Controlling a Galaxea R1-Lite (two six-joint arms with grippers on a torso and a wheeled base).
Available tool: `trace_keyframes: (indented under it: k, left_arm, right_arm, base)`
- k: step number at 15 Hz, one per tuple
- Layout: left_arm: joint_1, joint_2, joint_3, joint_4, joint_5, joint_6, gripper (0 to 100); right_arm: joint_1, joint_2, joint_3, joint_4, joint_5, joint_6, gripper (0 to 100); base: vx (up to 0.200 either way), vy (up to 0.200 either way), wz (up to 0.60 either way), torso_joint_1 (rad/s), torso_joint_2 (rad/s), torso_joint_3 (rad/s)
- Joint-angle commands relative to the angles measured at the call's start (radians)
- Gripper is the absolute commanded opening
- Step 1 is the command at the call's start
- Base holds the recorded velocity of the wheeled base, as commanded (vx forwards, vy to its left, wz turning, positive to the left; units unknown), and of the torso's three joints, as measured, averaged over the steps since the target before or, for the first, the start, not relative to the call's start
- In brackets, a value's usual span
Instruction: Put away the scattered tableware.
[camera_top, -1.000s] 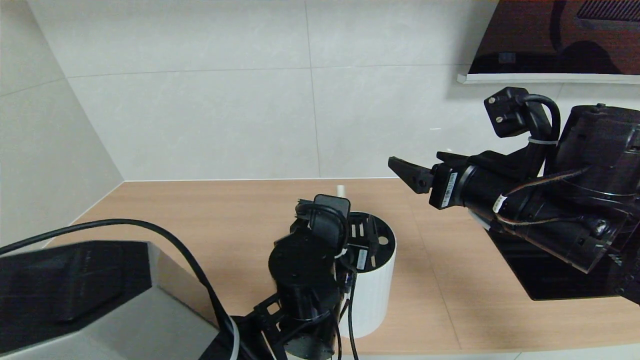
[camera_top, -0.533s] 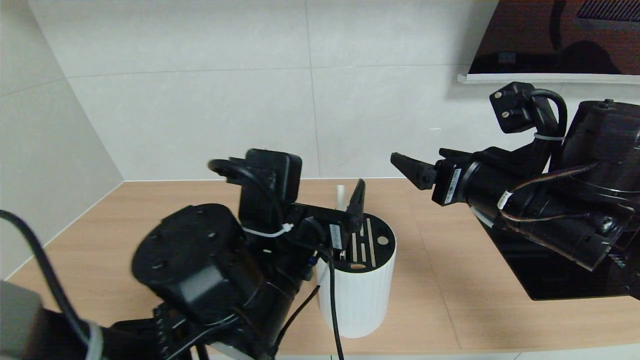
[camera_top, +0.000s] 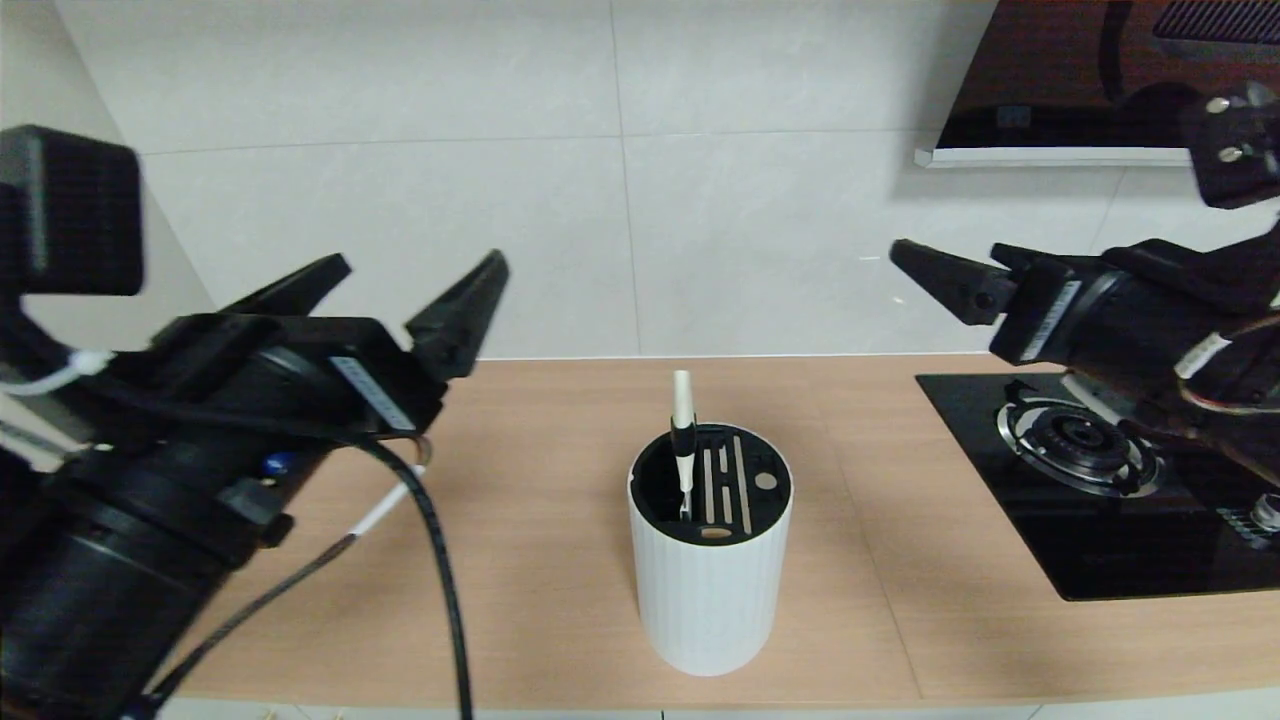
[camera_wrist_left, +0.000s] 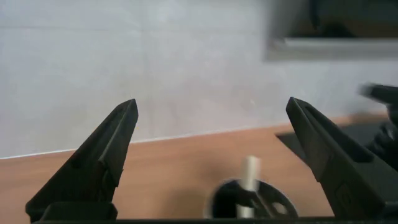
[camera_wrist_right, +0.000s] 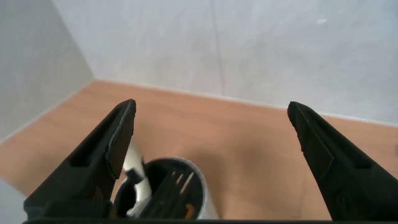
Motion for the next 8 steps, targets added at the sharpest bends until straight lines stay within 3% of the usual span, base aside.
trace_keyframes:
  k: [1,2,3,4,5,6,8]
  left_arm:
    - [0.131,-0.318,0.085,0.191,-0.012,-0.026,100]
    - [0.131,-0.372,0.089,0.242,-0.012,-0.023,100]
    - [0.134,-0.476,0.091,0.36,-0.012,-0.023,100]
    - [0.201,-0.626,0.091,0.56,-0.017,-0.023,100]
    - [0.234,-0.685,0.092,0.635,-0.023,-0.023,100]
    - [0.28,-0.801,0.086,0.757,-0.057,-0.02,100]
    - [0.373,-0.929,0.062,0.883,-0.106,0.011,100]
  right_arm:
    - [-0.116,-0.198,0.162,0.001,0.002,-0.058,100]
    - [-0.14,-0.233,0.196,0.001,0.004,-0.07,100]
    - [-0.166,-0.309,0.245,0.002,0.004,-0.075,100]
    - [-0.179,-0.447,0.308,0.01,0.002,-0.076,100]
    - [-0.18,-0.514,0.33,0.036,0.001,-0.078,100]
    - [-0.18,-0.668,0.35,0.143,0.001,-0.082,100]
    - [-0.246,-0.85,0.33,0.363,0.004,-0.088,100]
  base:
    - [0.0,0.0,0.0,0.0,0.0,0.0]
    - [0.0,0.0,0.0,0.0,0.0,0.0]
    - [0.0,0.0,0.0,0.0,0.0,0.0]
    - [0.0,0.0,0.0,0.0,0.0,0.0]
    - [0.0,0.0,0.0,0.0,0.0,0.0]
    - [0.0,0.0,0.0,0.0,0.0,0.0]
    - [0.0,0.0,0.0,0.0,0.0,0.0]
